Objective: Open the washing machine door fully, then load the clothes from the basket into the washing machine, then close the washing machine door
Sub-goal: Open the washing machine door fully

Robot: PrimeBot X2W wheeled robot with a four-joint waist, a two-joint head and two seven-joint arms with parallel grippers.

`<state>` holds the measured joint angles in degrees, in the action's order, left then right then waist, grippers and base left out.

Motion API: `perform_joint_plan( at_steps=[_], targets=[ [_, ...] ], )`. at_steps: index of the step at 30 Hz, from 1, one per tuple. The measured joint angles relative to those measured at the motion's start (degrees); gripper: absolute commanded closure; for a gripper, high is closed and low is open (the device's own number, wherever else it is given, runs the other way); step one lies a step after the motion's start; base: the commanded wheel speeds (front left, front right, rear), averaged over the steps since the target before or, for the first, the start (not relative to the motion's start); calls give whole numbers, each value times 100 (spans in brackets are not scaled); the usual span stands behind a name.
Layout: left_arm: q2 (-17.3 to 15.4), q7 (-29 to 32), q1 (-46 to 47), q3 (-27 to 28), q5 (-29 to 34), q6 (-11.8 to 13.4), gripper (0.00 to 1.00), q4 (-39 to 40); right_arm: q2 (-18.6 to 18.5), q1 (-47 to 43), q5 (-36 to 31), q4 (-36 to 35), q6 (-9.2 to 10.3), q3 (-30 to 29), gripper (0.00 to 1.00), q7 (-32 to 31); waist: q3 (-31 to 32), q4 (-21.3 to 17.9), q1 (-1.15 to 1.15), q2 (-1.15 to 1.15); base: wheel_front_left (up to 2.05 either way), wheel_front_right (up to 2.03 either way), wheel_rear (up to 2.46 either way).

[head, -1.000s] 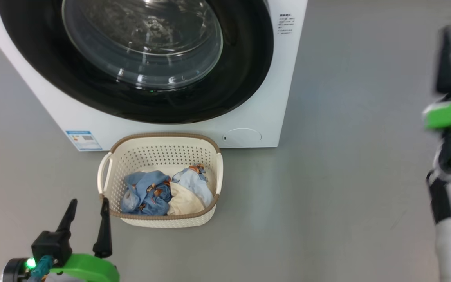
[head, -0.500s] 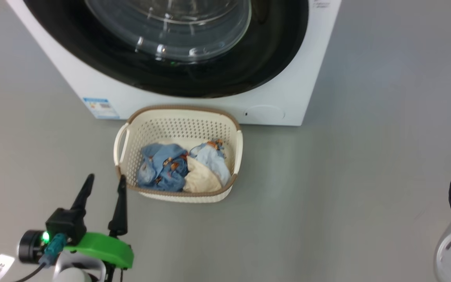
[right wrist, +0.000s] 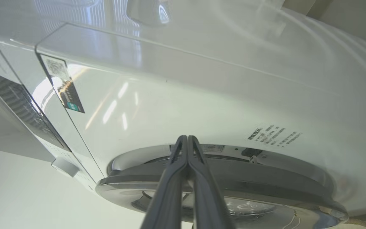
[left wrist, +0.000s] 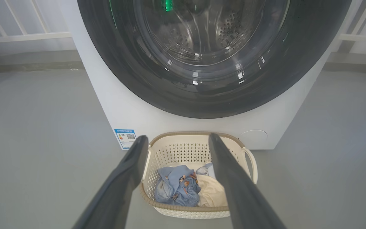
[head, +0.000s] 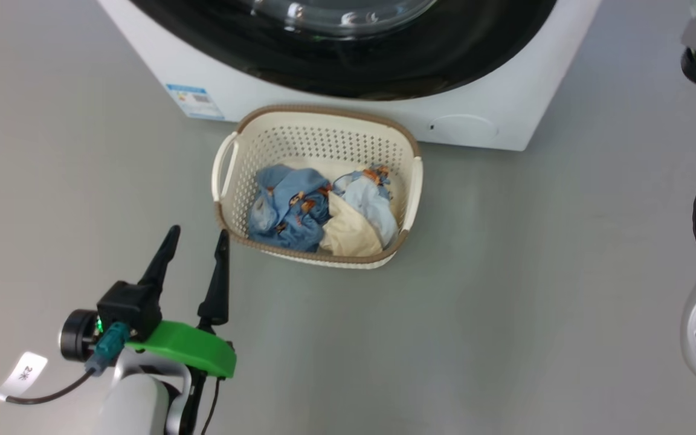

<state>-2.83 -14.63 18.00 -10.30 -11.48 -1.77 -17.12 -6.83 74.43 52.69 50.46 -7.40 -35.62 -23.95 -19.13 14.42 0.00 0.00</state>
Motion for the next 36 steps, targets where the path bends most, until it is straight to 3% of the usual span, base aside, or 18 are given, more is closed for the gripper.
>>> perform_joint_plan(
  at_steps=[12, 36],
  targets=[
    [76, 0, 115, -43, -43, -57, 0, -52, 129, 517, -500, 19, 0, 107, 100, -427, -360, 255, 0, 0, 0, 0, 0],
    [165, 0, 443, -394, -409, 53, 0, -25, 222, 998, -1444, -66, 0, -424, 100, -781, -756, 518, 0, 0, 0, 0, 0]
  ],
)
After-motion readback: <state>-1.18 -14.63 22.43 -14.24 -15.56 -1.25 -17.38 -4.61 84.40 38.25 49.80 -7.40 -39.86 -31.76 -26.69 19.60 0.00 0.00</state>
